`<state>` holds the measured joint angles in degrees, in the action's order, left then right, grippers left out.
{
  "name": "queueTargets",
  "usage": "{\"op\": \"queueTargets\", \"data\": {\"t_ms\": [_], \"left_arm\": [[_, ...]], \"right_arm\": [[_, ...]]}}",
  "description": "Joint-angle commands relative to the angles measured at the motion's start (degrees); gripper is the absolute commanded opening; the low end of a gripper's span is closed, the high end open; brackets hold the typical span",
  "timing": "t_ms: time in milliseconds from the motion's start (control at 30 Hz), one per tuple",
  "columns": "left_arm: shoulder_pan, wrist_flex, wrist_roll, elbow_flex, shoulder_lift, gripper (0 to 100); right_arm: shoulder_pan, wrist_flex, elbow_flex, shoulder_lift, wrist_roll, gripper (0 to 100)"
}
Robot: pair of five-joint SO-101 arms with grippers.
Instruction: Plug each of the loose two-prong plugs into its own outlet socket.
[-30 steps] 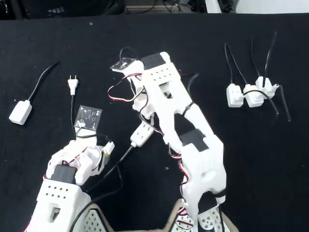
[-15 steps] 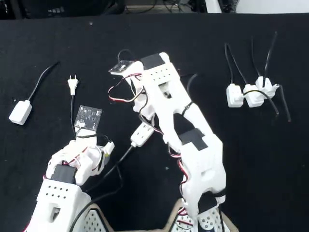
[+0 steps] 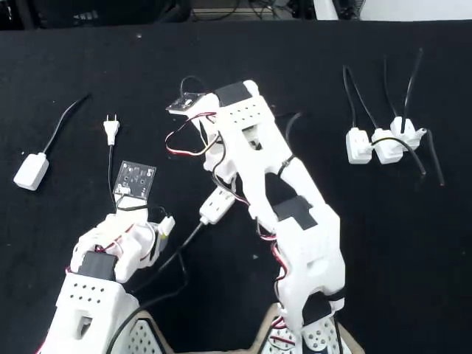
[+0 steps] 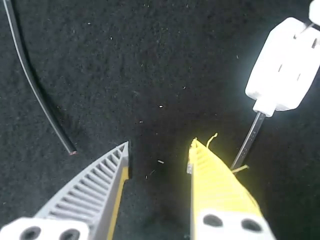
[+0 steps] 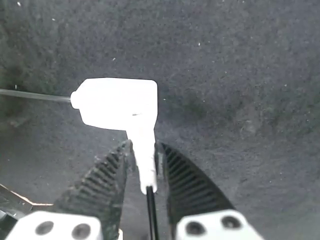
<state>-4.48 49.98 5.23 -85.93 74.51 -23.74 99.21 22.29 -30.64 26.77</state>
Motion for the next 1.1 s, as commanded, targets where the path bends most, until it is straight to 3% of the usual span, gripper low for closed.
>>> {"op": "queueTargets", "data": {"t_ms": [0,333,600,800,1067], "left_arm": [[-0.31,-0.88,0.44,0.57,0.62,20],[-0.22,1.67,0.44,2.07,0.62,20],[6.81,4.4,0.18,4.88,0.62,20],[7.43,4.66,0.09,5.67,0.62,20],[7.69,4.75,0.09,5.67,0.62,20]], "right_arm": [[-1.41,0.35,0.22,1.89,1.67,1.0],[-8.35,-1.41,-1.54,1.89,1.85,1.0],[-8.35,-3.69,-7.34,6.9,0.97,1.0],[-7.38,-3.78,-11.12,14.2,0.88,1.0],[-7.3,-8.35,-11.74,10.86,-0.88,1.0]]}}
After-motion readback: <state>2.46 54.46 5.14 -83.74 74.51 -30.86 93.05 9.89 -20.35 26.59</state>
